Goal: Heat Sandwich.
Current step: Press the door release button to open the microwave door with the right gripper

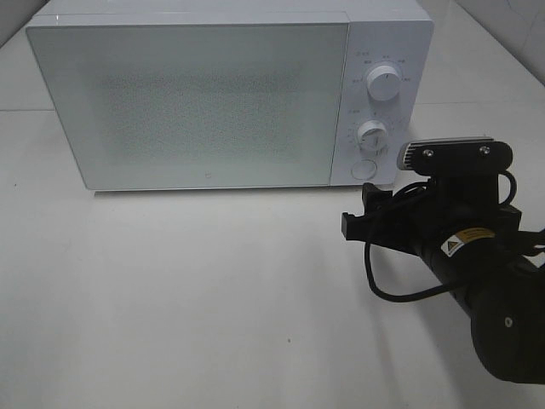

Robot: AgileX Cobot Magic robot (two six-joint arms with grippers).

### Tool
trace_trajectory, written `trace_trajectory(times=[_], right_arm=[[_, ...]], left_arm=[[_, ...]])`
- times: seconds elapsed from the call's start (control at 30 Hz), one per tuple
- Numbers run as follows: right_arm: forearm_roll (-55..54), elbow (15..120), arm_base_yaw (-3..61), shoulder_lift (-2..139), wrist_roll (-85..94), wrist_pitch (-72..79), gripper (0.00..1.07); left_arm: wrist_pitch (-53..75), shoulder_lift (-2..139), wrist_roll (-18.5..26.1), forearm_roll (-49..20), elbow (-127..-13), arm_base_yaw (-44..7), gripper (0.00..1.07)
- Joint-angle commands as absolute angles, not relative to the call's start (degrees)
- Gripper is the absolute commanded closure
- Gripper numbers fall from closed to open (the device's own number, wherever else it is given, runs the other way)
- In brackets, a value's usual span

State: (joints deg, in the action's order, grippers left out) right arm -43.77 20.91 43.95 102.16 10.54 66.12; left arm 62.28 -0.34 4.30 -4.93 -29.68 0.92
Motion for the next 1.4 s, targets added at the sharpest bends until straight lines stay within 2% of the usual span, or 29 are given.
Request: trace_trajectory(times=[0.03,0.2,0.37,0.77,0.97,1.07,1.23,1.27,1.33,1.37,1.4], right_arm=[[-44.0,21.5,44.2,102.3,11.3,66.3,0.36],[-44.0,21.5,44.2,102.3,10.5,66.6,0.36],[-44.0,21.5,44.2,102.3,1.0,67.8,0.36],[-44.0,21.5,44.2,102.3,-38.9,66.9,0.36],[-43.9,21.5,44.2,102.3,-64.8,66.5,0.36],[-43.9,21.5,44.2,102.3,-70.7,66.5,0.37],[-43.9,21.5,44.2,102.3,-80.5,66.5,0.48],[-43.9,21.5,44.2,102.3,-81.8,66.5,0.56],[-43.9,21.5,44.2,102.3,-82.1,66.5,0.60],[-43.9,21.5,44.2,102.3,-82.1,66.5,0.66],[-43.9,21.5,44.2,102.3,-82.1,66.5,0.76]], left_arm=[[61.4,-1.1,4.1,-5.4,-29.7,1.0,0.07],[61.4,-1.1,4.1,-5.4,-29.7,1.0,0.07],[61.4,-1.1,4.1,-5.4,-29.7,1.0,0.07],[61.4,-1.1,4.1,-5.4,-29.7,1.0,0.07],[61.4,-1.1,4.1,-5.4,-29.7,1.0,0.07],[61.4,-1.1,4.1,-5.4,-29.7,1.0,0.07],[61.4,-1.1,4.1,-5.4,-29.7,1.0,0.07],[61.4,-1.1,4.1,-5.4,-29.7,1.0,0.07],[61.4,-1.1,4.1,-5.4,-29.7,1.0,0.07],[61.4,-1.1,4.1,-5.4,-29.7,1.0,0.07],[61.4,-1.1,4.1,-5.4,-29.7,1.0,0.07]])
